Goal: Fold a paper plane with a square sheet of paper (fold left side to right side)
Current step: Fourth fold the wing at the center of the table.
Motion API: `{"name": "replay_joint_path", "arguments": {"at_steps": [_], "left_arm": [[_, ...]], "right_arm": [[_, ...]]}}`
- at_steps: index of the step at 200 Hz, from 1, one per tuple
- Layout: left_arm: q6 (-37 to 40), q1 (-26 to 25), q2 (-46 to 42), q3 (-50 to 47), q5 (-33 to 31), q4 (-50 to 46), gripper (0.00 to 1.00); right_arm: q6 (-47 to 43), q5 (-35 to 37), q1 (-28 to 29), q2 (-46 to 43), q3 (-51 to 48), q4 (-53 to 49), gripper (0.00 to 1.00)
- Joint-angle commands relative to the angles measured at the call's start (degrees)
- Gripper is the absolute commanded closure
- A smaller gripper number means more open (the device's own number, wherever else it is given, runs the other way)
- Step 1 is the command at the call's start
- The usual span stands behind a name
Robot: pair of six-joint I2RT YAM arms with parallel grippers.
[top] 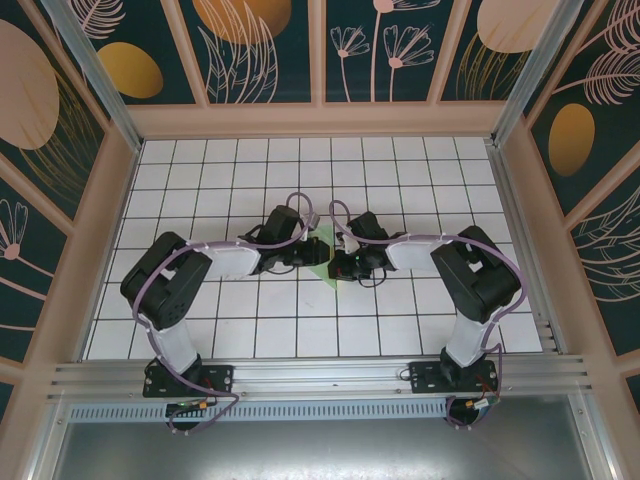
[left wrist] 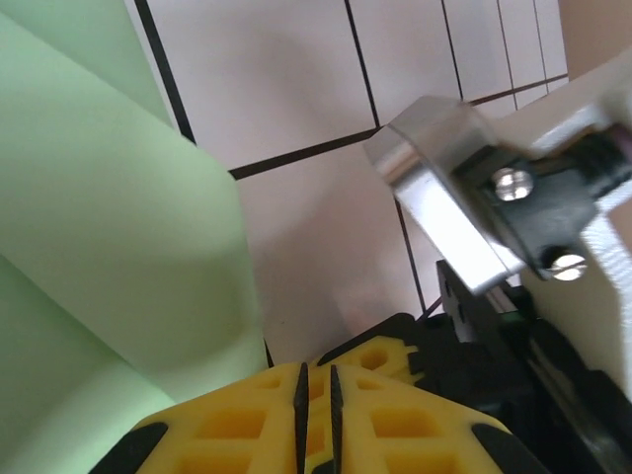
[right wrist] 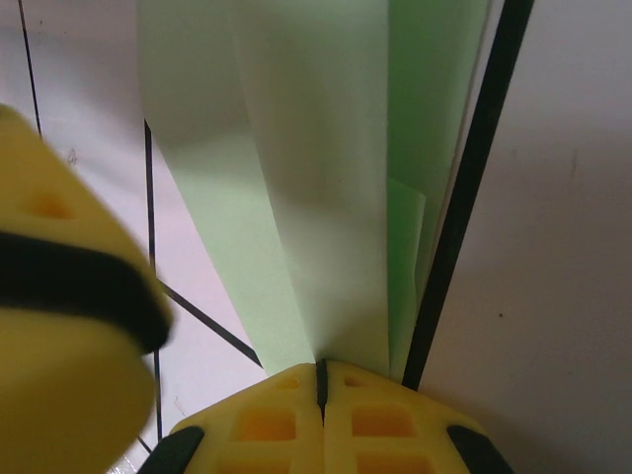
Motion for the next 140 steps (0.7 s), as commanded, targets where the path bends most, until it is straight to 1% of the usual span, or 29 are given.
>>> {"name": "replay_joint_path", "arguments": {"at_steps": [1,40,102,140], "left_arm": [[-0.74,0.01,2.04,0.04,2.22,3.15,0.82],[-0.38,0.00,4.47,0.51,1.71,3.30,0.83],[0.33,0.05,7.74,3.33,-4.29,-1.61,0.88],[0.87,0.15,8.98,4.85,-6.14,-2.90,0.91]], "right_arm": [[-1.14,6.29,0.23,2.42,-1.50,-8.18,1.00],[-1.40,7.03,0.53,2.54,-1.24,-9.09,1.00],[-1.93,8.20,0.58,2.15,-1.22,-10.78,1.00],[-2.37,8.82,0.57,1.96,-1.55,-11.65,1.00]]}}
